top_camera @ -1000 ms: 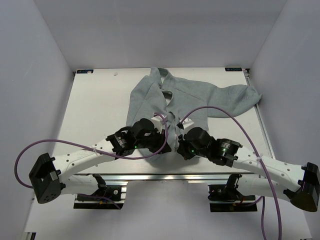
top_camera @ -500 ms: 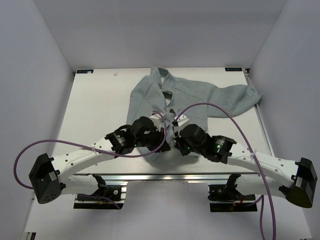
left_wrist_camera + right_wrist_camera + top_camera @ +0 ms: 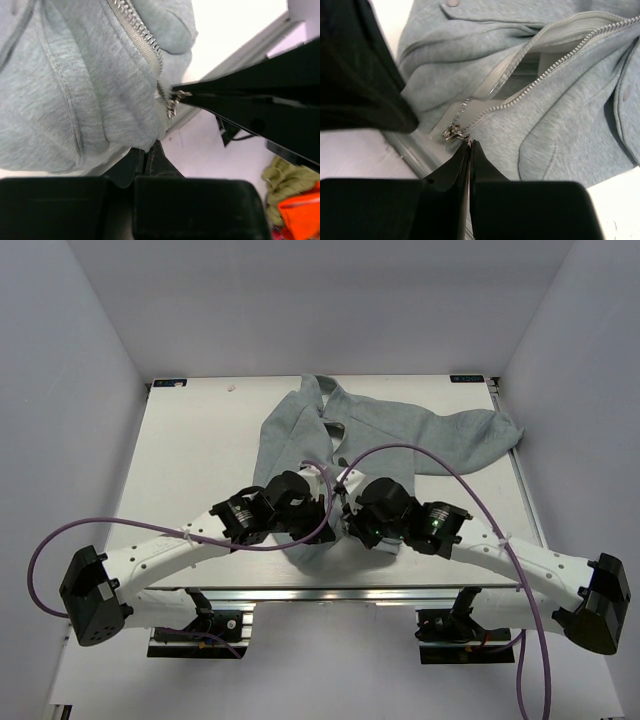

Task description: Zip up the jacket

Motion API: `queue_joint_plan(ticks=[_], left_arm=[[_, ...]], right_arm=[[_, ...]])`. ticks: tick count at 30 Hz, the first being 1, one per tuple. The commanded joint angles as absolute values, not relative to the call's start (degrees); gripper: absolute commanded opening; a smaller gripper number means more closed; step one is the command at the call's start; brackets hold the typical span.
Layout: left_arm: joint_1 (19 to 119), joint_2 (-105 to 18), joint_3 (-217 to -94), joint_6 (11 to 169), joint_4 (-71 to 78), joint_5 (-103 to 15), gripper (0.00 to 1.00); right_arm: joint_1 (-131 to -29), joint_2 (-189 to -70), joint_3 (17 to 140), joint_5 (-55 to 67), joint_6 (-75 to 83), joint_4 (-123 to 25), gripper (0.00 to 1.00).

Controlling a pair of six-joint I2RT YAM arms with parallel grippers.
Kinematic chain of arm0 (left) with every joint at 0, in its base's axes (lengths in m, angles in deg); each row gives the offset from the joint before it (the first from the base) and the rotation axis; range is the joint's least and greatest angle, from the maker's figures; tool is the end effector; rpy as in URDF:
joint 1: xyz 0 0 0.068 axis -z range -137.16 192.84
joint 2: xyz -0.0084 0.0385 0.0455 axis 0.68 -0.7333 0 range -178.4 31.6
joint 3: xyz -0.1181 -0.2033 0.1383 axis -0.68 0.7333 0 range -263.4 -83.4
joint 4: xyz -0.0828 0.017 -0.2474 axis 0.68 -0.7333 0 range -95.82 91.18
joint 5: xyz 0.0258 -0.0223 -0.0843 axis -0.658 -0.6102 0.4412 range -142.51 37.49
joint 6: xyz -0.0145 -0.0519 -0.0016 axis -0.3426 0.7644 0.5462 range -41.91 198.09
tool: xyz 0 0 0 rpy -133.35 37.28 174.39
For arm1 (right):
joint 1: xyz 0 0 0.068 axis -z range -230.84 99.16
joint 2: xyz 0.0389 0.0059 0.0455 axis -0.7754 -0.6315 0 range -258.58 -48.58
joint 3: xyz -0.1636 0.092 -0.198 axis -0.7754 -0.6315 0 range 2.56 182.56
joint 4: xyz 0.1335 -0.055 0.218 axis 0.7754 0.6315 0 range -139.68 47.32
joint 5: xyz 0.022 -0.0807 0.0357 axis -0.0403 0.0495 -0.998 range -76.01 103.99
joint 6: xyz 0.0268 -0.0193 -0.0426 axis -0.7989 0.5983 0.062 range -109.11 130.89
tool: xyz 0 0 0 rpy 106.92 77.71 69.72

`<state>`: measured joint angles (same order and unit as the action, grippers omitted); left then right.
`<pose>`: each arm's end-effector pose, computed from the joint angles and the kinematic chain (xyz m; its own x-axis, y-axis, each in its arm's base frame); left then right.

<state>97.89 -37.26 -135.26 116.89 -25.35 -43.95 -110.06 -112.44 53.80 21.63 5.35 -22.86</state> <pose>0.1423 -0.2127 0.2703 -0.8541 0.1404 -0.5008 0.4326 0.7264 -0.5341 0.1270 0.2040 0.2861 -0.4007 -0.4858 -0.7768 -0.7638 0.6454 -0.0097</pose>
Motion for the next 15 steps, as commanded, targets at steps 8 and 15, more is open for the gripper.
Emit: queue_joint_plan(ticks=[8,15], left_arm=[[99.1,-33.4,-140.3,109.3,-34.7,-53.7,0.36],[99.1,-28.1,-140.7,102.4,-32.8,-58.0,0.92]], right_arm=[[-106.7,-108.0,60.9,23.0,7.9,-15.1,0.0],[-106.3,-108.3,62.8,23.4,8.2,-15.7,0.0]])
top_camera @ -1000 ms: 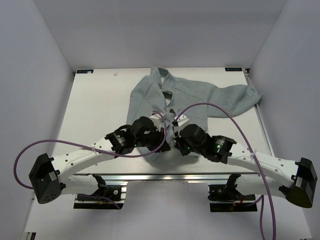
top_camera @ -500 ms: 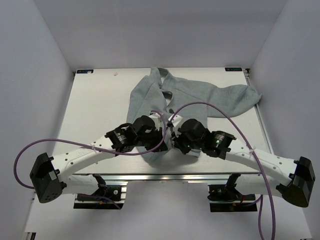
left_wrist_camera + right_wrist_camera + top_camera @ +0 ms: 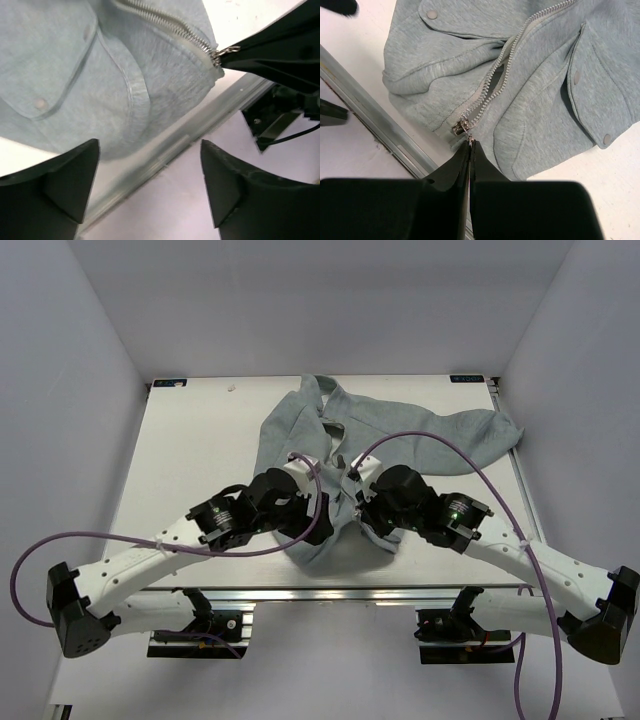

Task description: Zip up the jacket

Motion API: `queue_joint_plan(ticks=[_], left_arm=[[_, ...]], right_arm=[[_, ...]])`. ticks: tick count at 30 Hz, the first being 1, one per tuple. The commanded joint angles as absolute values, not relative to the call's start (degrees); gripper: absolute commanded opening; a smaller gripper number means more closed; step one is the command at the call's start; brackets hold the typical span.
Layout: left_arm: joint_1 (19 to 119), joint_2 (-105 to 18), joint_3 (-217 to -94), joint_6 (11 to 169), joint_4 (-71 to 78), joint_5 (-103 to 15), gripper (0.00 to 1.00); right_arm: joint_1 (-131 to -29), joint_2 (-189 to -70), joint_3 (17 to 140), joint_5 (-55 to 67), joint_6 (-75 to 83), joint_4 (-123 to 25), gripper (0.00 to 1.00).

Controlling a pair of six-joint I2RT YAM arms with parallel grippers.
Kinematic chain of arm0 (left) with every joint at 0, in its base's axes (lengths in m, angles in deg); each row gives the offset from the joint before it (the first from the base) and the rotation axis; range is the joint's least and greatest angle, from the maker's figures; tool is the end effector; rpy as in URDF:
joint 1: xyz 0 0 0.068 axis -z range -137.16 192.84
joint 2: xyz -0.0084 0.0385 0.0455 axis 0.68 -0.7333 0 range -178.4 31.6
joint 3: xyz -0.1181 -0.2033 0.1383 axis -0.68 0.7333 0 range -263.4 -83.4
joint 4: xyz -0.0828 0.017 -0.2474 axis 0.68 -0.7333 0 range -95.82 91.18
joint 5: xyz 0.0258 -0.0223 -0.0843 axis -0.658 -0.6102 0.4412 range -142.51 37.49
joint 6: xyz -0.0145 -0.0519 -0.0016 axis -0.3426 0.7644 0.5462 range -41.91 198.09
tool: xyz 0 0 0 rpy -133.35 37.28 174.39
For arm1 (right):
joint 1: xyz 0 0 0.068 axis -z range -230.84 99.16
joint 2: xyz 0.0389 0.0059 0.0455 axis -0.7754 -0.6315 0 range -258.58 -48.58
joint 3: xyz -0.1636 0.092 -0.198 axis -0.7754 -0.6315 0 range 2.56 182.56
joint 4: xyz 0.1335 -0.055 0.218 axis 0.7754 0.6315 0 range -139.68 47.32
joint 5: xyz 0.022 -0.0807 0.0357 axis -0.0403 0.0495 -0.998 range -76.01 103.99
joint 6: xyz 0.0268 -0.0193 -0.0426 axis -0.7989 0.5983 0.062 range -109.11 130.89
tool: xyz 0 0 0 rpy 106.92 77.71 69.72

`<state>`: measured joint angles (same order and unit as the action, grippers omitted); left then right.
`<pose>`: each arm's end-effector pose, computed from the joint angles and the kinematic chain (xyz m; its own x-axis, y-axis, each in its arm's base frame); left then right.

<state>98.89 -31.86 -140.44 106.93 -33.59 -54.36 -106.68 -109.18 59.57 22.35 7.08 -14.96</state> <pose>0.1321 -0.1940 0.3098 -0.7155 0.1995 -0.6695 0.5369 0.7702 -0.3443 0.1303 0.1828 0.3204 -0.3974 -0.4687 -0.7889 -0.7297 0.6827 -0.0379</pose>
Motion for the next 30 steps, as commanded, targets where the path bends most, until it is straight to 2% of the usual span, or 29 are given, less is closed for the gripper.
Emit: queue_joint_plan(ticks=[1,2,6,12,22,27,30], left_arm=[[99.2,-26.9,-140.4,101.1,-31.8,-57.5,0.94],[99.1,-26.6,-140.0,99.5,-28.8,-56.4,0.98],[100.1,-27.3,-138.9,91.1,-22.9,-54.1,0.98],[105.9,-32.6,-142.4,81.4,-21.4,-62.8,0.98],[109.1,-37.7,-142.7,73.2,-14.0,-74.1,0.98],[109.5,-40.5,-142.2,69.3,-10.3,-80.7,0.91],[109.5,-41.7,-142.0,68.9,-7.9,-81.2,0.68]], right_arm=[[-106.1,-108.3,63.1,22.8,8.2,-15.6,0.0],[-106.0,-108.4,63.6,22.3,8.3,-14.8,0.0],[-105.1,-109.6,66.0,21.1,8.5,-13.0,0.0],[-102.2,-110.9,69.1,17.9,8.6,-12.3,0.0],[-98.7,-113.2,73.1,9.8,8.8,-10.3,0.0],[-97.5,-113.4,73.7,7.1,8.6,-10.6,0.0],[-96.6,-114.1,74.2,6.1,8.4,-10.3,0.0]])
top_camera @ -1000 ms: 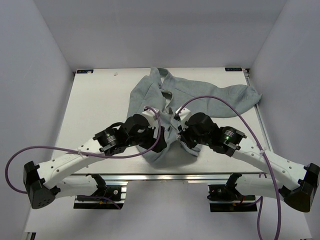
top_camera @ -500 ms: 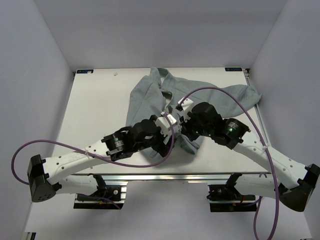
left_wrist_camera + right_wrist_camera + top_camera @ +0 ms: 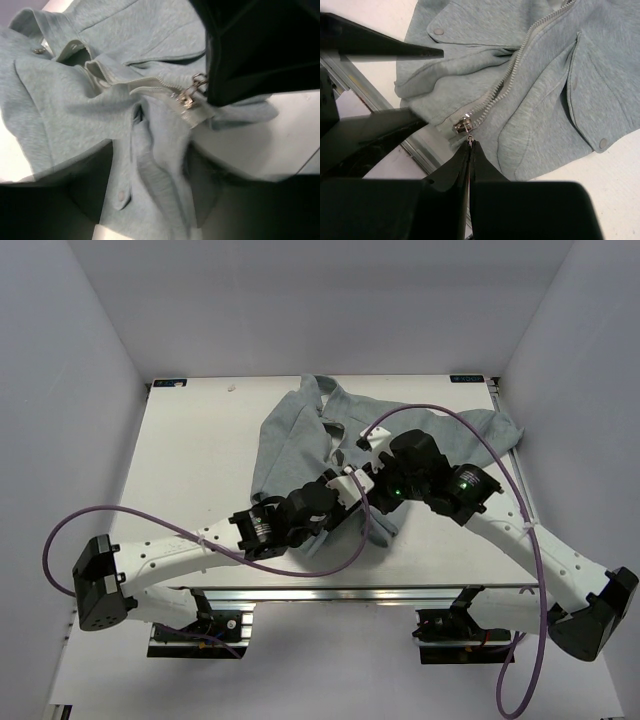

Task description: Zip up the jacket

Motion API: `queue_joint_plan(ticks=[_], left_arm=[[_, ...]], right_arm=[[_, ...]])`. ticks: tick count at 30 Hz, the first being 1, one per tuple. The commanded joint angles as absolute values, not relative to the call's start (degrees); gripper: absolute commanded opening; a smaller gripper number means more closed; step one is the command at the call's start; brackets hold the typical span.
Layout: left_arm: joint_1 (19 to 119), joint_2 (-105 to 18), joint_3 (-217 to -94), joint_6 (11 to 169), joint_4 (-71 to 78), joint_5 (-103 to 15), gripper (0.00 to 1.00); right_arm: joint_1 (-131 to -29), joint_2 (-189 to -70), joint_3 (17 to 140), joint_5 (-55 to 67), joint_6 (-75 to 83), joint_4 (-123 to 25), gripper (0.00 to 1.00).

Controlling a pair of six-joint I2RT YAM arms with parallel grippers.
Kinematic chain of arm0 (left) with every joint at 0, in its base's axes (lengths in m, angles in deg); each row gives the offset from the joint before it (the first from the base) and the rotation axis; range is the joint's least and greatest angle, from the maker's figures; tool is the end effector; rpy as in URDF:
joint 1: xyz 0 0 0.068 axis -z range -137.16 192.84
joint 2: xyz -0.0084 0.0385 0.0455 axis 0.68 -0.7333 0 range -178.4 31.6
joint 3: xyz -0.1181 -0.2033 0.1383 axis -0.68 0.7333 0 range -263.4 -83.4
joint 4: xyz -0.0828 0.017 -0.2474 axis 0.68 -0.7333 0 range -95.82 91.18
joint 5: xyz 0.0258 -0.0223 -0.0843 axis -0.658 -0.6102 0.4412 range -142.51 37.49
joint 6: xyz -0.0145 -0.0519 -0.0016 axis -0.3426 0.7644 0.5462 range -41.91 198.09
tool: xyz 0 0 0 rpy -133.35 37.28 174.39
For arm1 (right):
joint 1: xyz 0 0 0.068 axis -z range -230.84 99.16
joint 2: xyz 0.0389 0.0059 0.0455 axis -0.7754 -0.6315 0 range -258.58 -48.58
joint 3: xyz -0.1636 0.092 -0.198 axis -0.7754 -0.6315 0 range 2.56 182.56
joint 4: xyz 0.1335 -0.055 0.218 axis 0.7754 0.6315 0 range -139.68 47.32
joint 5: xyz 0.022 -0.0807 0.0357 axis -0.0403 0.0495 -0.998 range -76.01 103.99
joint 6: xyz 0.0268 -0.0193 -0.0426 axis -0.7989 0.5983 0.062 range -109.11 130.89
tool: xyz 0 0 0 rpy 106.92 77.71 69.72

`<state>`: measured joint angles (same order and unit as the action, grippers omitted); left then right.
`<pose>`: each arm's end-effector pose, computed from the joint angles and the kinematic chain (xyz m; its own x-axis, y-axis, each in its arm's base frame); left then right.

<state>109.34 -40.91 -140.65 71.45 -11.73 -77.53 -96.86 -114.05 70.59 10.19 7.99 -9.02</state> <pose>0.1281 -0.2567 0.3086 -0.1081 0.5113 -0.8526 0.6994 0.6485 0.3003 0.1640 0.1734 0.3570 -0.4661 -0.4103 -0.7839 -0.7315 0.6771 0.0805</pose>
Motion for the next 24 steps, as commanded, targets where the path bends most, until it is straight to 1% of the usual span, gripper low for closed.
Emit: queue_joint_plan(ticks=[1,2,4,5,8,11,13,14,15,17,18,20,21,23,24], left_arm=[[109.6,-41.7,-142.0,68.9,-7.1,-80.3,0.51],[109.6,-41.6,-141.6,68.9,-5.5,-79.2,0.49],[110.0,-41.3,-141.0,68.2,-4.5,-77.7,0.5],[110.0,-41.1,-140.2,68.0,-3.6,-77.5,0.54],[110.3,-41.1,-139.7,67.4,-2.7,-75.5,0.61],[110.3,-40.9,-139.0,66.8,-1.1,-75.6,0.62],[110.3,-40.9,-138.3,66.2,0.1,-76.2,0.6],[110.3,-41.0,-138.2,66.0,0.3,-76.3,0.57],[110.3,-41.3,-138.2,65.3,0.7,-76.3,0.48],[110.3,-41.6,-138.1,64.2,0.7,-75.2,0.39],[110.3,-41.8,-138.0,63.9,1.8,-74.7,0.3],[110.3,-41.9,-138.0,63.3,3.4,-73.2,0.22],[110.3,-41.8,-137.9,63.1,3.5,-71.2,0.14],[110.3,-41.3,-138.1,62.9,3.9,-69.6,0.07],[110.3,-41.1,-138.4,62.8,3.7,-68.9,0.0]], right_arm=[[-96.5,-114.1,73.8,5.9,8.4,-10.5,0.0],[-96.4,-114.6,73.7,5.6,8.3,-10.7,0.0],[-95.8,-114.9,73.1,5.2,8.0,-11.2,0.0],[-95.4,-115.2,73.0,4.8,7.7,-11.5,0.0],[-94.3,-115.3,72.6,2.7,7.4,-12.6,0.0],[-93.3,-115.2,72.7,0.7,7.2,-12.9,0.0],[-93.1,-115.0,72.7,0.3,7.1,-13.0,0.0],[-92.9,-114.9,72.7,-0.1,7.0,-13.1,0.0],[-92.9,-114.8,72.8,-0.7,7.2,-13.2,0.0],[-92.8,-114.6,72.9,-1.2,7.5,-13.3,0.0],[-92.7,-114.6,73.3,-1.4,7.5,-13.1,0.0],[-92.5,-114.7,73.7,-1.7,7.7,-12.7,0.0],[-92.3,-114.8,73.7,-1.6,7.7,-12.6,0.0],[-92.2,-114.9,73.7,-1.2,7.6,-12.7,0.0],[-92.2,-114.9,73.7,-0.5,7.6,-13.1,0.0]])
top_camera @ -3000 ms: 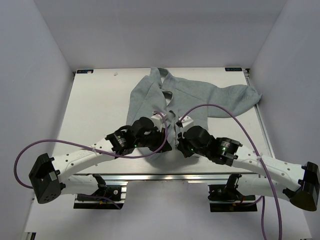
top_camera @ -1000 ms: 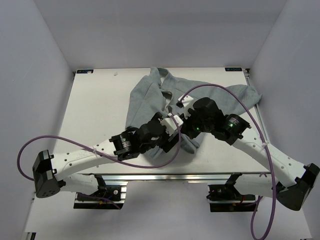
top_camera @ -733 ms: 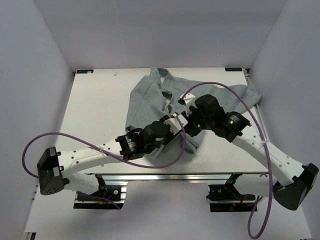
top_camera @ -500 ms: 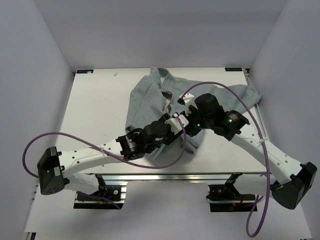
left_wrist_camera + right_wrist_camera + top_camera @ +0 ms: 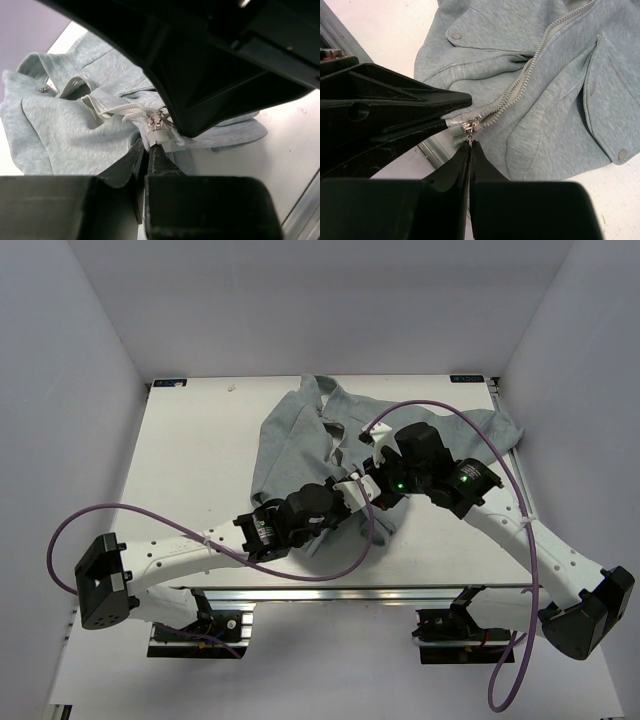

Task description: Zip up the jacket

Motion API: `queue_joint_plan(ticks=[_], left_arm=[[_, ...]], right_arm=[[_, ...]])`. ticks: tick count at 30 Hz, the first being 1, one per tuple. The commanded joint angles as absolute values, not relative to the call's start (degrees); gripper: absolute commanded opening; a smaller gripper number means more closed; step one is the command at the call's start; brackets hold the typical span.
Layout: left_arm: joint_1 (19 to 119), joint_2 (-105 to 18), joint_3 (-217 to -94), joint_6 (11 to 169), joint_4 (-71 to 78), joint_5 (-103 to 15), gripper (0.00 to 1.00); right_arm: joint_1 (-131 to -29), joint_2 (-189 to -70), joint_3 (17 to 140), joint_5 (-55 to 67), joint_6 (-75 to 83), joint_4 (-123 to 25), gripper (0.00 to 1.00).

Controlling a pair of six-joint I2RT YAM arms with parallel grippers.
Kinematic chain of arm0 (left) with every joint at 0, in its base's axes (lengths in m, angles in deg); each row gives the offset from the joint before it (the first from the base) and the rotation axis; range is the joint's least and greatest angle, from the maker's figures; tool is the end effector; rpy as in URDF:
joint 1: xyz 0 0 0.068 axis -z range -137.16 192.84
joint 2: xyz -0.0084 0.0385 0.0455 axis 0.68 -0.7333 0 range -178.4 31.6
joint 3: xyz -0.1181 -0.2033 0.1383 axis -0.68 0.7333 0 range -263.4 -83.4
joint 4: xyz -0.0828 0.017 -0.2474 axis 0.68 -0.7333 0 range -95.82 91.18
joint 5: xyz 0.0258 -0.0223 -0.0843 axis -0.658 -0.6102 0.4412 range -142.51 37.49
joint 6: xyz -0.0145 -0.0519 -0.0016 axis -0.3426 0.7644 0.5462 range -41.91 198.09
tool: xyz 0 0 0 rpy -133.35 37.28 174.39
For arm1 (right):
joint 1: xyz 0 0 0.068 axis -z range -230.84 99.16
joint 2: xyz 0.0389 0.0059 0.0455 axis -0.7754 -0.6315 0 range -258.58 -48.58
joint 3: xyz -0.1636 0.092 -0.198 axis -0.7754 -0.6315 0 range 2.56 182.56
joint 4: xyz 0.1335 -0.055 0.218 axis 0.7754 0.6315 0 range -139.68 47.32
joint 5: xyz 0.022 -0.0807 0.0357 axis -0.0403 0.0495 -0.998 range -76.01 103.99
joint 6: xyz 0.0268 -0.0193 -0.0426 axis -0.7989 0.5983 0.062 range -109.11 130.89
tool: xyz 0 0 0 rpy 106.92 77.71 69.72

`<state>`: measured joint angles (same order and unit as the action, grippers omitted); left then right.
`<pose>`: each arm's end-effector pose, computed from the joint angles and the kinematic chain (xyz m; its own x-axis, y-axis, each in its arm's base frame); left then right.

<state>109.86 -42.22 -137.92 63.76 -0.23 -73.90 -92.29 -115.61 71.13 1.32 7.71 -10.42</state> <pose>0.1283 -0.2690 0.3048 0.0455 0.4831 -0.8744 0.7356 0.5760 0.3565 0.1794 0.1689 0.3566 -0.5009 -0.3702 -0.7824 -0.7492 0.6381 0.1777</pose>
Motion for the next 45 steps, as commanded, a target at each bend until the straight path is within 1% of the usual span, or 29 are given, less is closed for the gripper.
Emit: queue_joint_plan(ticks=[1,7,12,14,20,23,25,27,30,32,35,38,40,43,44,45], left_arm=[[110.4,-40.9,-138.9,62.9,2.9,-68.8,0.0],[110.8,-34.5,-137.0,65.9,-0.2,-65.7,0.0],[111.0,-29.2,-135.4,72.5,-3.9,-64.8,0.0],[111.1,-28.1,-135.3,74.6,-5.1,-64.9,0.0],[111.3,-26.1,-136.0,79.4,-11.0,-64.6,0.0],[111.4,-25.4,-137.1,83.4,-16.0,-64.6,0.0],[111.4,-24.9,-136.8,86.3,-19.5,-63.3,0.0],[111.4,-23.9,-136.1,92.2,-22.2,-61.5,0.0],[111.4,-21.8,-132.8,101.3,-28.2,-57.2,0.0],[111.4,-20.6,-130.9,107.8,-31.0,-55.9,0.0],[111.4,-16.9,-129.0,115.4,-34.6,-55.7,0.0],[111.4,-13.1,-128.1,119.0,-36.9,-56.9,0.0],[111.4,-11.6,-126.9,120.4,-36.5,-57.1,0.0],[111.4,-11.8,-126.0,120.6,-35.0,-58.2,0.0],[111.4,-12.9,-126.0,121.2,-34.8,-60.2,0.0],[111.4,-13.6,-126.0,121.4,-34.3,-61.0,0.0]], right_arm=[[-92.2,-114.9,73.6,0.1,7.4,-13.5,0.0],[-92.1,-116.4,75.1,8.5,7.7,-15.2,0.0],[-92.0,-119.4,74.8,13.6,10.3,-18.5,0.0],[-92.0,-120.8,74.4,14.4,10.7,-20.8,0.0],[-91.6,-128.0,77.0,25.1,15.8,-20.9,0.0],[-89.1,-130.9,77.9,25.9,16.3,-24.0,0.0],[-87.4,-133.8,79.2,25.9,16.2,-28.6,0.0],[-84.3,-136.6,81.6,26.0,17.0,-30.4,0.0],[-80.4,-143.4,88.5,27.7,18.5,-33.2,0.0],[-77.6,-148.3,93.2,28.5,19.5,-36.2,0.0],[-75.1,-154.7,100.3,30.6,19.8,-36.7,0.0],[-74.7,-155.0,99.5,30.0,22.0,-38.5,0.0],[-74.7,-152.8,97.8,26.5,24.2,-39.1,0.0],[-74.8,-147.9,92.0,17.4,23.9,-39.9,0.0],[-74.9,-146.6,90.6,11.8,23.1,-39.5,0.0],[-74.9,-145.0,87.0,9.4,22.0,-39.7,0.0]])
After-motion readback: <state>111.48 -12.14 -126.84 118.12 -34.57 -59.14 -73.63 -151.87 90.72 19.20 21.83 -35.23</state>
